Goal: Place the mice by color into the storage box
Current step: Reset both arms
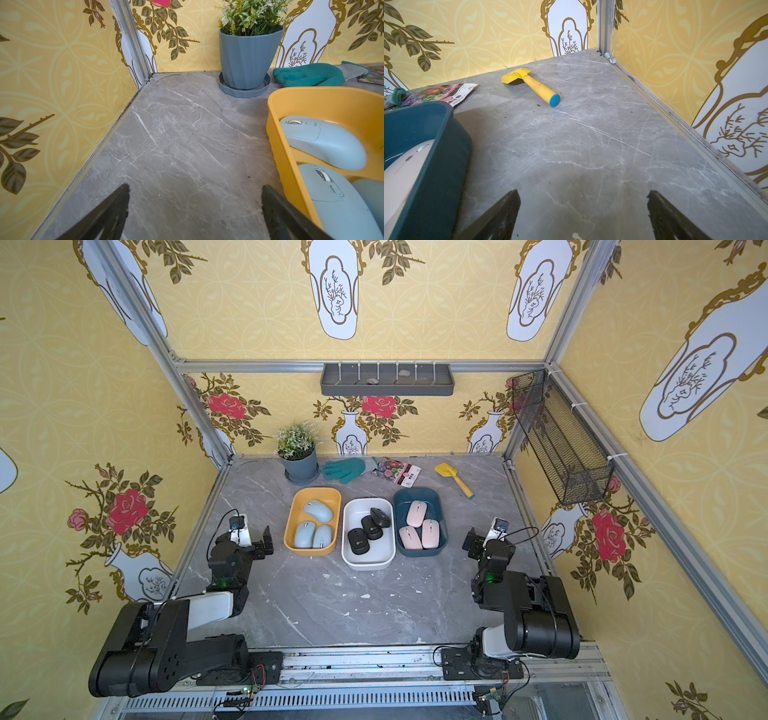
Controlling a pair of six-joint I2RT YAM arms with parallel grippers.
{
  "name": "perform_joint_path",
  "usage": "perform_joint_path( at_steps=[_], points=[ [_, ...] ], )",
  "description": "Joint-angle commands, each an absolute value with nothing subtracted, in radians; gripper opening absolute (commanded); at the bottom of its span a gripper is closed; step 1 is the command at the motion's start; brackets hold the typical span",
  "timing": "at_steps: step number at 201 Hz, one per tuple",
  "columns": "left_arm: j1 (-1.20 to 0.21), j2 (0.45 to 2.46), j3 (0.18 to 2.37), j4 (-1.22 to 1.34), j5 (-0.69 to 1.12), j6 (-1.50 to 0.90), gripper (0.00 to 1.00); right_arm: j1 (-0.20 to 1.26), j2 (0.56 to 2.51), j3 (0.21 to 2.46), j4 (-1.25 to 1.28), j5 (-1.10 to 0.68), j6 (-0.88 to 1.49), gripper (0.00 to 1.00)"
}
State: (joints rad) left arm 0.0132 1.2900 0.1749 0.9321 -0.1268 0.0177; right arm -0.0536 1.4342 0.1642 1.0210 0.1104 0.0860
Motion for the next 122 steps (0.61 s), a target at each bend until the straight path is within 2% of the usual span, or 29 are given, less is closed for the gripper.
perform_joint_path(
  at_steps=[1, 21, 122],
  points=[
    [0.014, 1.292, 0.169, 0.957, -0.129, 0.011, 1.00, -0.052, 1.442, 0.172, 1.052, 0.066, 0.080, 0.97],
    [0.013, 1.291, 0.169, 0.957, -0.130, 0.012, 1.00, -0.072, 1.446, 0.188, 1.027, -0.049, 0.051, 0.97],
    [0.014, 1.291, 0.169, 0.957, -0.129, 0.012, 1.00, -0.078, 1.434, 0.176, 1.037, -0.061, 0.052, 0.98]
  ],
)
